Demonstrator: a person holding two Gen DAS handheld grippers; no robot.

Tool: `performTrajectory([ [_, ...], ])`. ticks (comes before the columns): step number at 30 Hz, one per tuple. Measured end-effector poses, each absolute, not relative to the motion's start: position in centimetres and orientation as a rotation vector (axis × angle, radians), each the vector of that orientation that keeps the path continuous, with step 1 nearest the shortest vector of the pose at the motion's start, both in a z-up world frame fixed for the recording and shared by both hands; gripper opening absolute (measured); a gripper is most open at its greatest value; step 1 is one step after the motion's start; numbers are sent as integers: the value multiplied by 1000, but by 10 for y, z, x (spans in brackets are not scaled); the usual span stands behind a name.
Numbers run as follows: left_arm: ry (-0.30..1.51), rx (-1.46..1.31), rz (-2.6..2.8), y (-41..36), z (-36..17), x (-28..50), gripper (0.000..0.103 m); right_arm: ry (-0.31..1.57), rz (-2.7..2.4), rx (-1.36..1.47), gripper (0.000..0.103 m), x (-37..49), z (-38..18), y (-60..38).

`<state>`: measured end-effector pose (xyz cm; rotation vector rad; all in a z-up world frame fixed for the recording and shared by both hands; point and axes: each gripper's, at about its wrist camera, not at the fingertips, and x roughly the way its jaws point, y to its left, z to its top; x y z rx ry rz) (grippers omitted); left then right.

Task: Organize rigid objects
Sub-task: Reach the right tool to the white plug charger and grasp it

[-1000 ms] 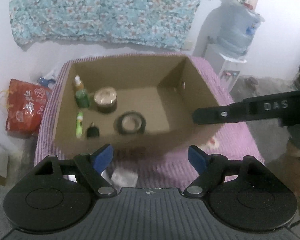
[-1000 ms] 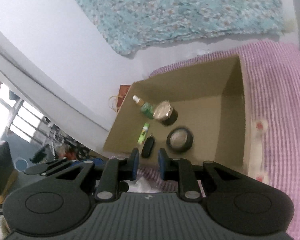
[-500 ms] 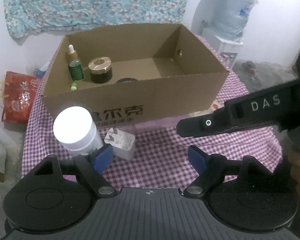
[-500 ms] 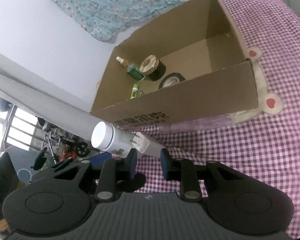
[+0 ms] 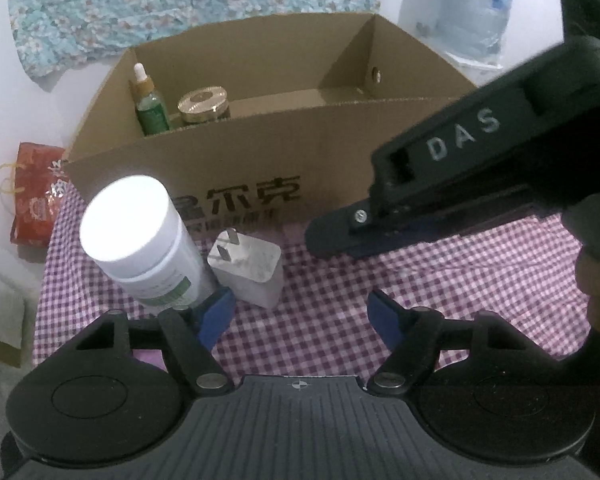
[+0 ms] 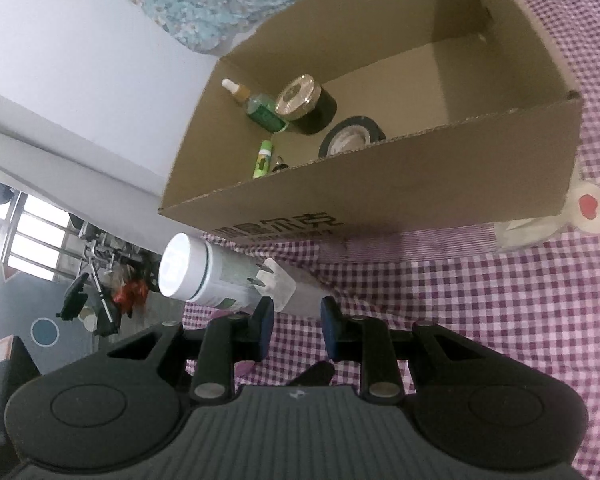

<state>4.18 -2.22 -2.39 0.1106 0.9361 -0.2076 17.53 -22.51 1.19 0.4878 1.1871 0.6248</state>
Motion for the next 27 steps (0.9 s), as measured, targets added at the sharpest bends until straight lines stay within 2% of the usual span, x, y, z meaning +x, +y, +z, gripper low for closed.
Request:
performTrajectory([
  [16,962,96,-156,-23,-40,53,67,1236,628,584,28,211,-21,-215],
  [19,971,89,-150,-23,-43,55,65,1257,646,595,28,216,-27,-207],
  [23,986,57,-142,-20,-46,55,56,1269,669,647,28,221,-37,-202],
  [27,995,42,-147,-20,-46,52,54,1285,682,700,29,223,-44,-204],
])
